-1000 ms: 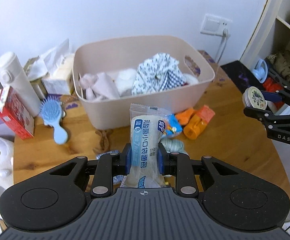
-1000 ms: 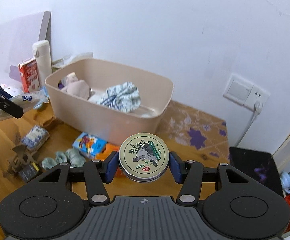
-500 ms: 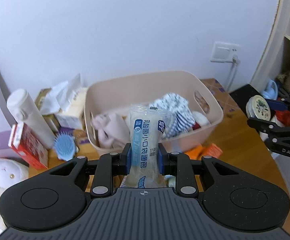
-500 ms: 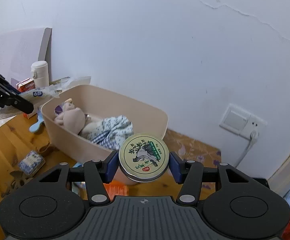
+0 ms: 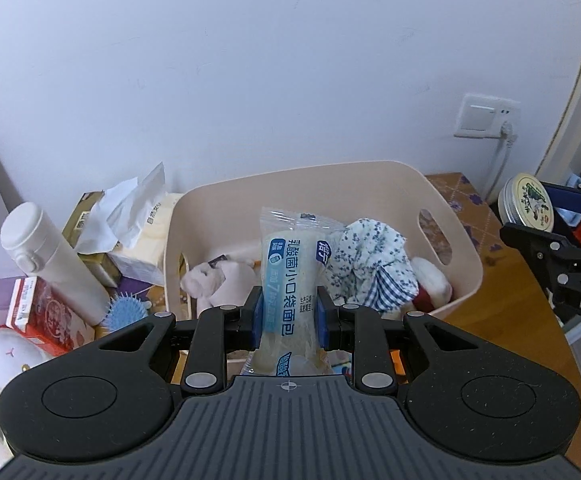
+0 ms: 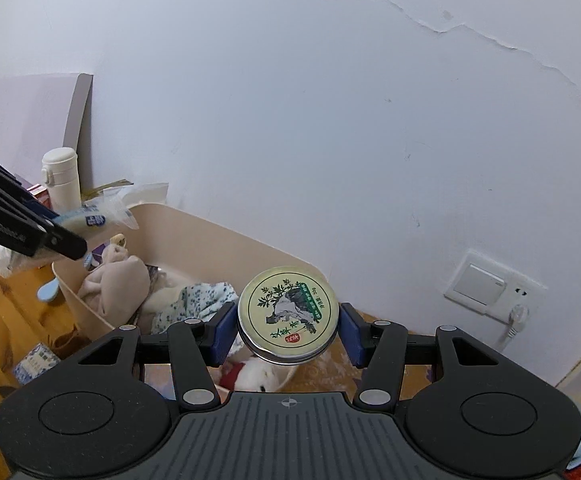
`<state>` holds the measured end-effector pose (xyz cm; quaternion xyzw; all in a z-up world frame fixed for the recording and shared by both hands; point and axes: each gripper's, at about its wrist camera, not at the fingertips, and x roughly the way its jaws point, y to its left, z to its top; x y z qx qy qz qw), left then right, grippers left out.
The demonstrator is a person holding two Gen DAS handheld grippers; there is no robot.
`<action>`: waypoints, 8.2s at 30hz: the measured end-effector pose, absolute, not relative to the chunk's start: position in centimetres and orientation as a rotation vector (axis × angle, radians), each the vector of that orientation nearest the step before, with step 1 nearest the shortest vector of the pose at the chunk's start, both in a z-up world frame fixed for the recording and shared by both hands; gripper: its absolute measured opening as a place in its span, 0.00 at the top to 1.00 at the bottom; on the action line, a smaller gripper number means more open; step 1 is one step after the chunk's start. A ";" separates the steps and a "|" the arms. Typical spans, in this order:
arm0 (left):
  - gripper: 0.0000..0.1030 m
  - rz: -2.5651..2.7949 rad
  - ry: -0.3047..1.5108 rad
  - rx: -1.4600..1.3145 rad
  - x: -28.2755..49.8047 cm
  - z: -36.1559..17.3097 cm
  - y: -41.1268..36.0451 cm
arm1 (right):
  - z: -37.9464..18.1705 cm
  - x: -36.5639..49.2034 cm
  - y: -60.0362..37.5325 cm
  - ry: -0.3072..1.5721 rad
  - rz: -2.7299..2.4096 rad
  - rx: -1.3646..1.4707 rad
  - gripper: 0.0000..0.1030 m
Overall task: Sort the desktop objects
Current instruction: 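Lift the bread bag and tin and carry both over the basket, then open both tools to release the bag and tin into the basket, then grasp the blue-and-white tissue pack with the left tool while the right tool grasps the orange bottle, then lift the tissue pack and orange bottle and carry both over the basket, then open both tools to drop the tissue pack and bottle into the basket, then grasp the brown claw clip with the left tool while the right tool grasps the green scrunchie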
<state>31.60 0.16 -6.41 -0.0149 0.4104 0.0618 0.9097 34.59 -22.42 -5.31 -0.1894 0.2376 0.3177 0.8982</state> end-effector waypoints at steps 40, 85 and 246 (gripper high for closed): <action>0.23 0.182 0.909 -0.171 33.4 -11.4 2.2 | -11.9 37.5 -19.0 0.648 0.718 -0.411 0.10; 0.19 0.251 1.241 -0.150 26.5 -20.3 4.3 | -19.8 33.5 -19.3 0.918 0.735 -0.443 0.00; 0.23 0.159 0.923 -0.096 28.8 -10.0 3.0 | -6.9 34.2 -19.4 0.641 0.611 -0.321 0.00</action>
